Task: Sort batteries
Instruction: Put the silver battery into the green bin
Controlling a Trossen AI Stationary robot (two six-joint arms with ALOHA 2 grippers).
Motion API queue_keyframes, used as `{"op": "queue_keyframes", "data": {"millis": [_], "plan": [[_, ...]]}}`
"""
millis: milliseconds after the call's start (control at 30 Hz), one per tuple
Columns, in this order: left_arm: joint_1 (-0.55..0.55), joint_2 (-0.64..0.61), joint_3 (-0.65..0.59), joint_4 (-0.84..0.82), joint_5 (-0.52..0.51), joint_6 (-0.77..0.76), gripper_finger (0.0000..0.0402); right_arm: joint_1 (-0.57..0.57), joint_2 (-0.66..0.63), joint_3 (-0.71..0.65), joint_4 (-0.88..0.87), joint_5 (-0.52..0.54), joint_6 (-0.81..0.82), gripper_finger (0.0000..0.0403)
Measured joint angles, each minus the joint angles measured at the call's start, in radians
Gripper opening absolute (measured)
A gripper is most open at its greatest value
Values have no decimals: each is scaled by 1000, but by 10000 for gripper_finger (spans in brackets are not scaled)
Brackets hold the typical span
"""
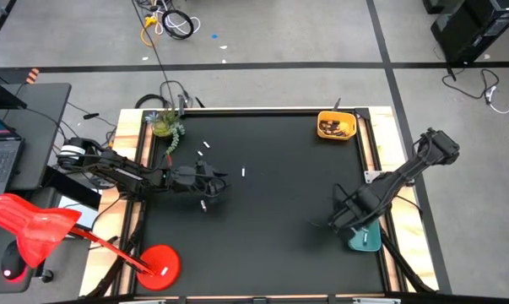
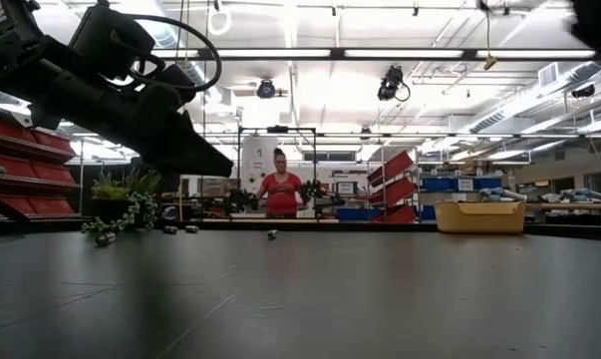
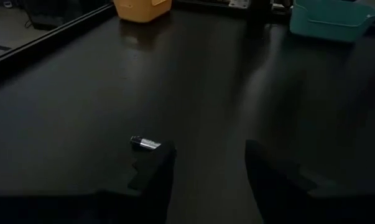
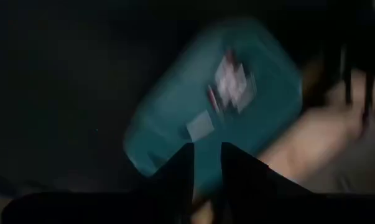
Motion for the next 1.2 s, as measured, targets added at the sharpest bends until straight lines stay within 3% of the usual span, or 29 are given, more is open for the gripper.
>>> {"op": "queue_keyframes", "data": {"millis": [133,267,333,433,533,733,967,1200], "plan": [[0,0,0,19,0,0,198,-50,0,58,110,405,-102,89],[0,0,0,30,-1,0,198,-102,7,49,361,839,-336,90],[0,0,0,31,-1,0,198,-134,19,25,516,970,-516,89],[0,0,0,17,-2,0,198,-198,50,-10,789,1068,-791,87],[0,0,0,10,-2,3,198,-271,108,-47,1088,1078,-1016,88],[0,0,0,-1,-4,27,198,-420,285,-55,1501,895,-1291,102],[0,0,0,-66,-68,56,198,-565,441,-55,1747,697,-1339,156],[1,0,-33,-166,-215,83,198,-632,528,-48,1901,669,-1354,219]]}}
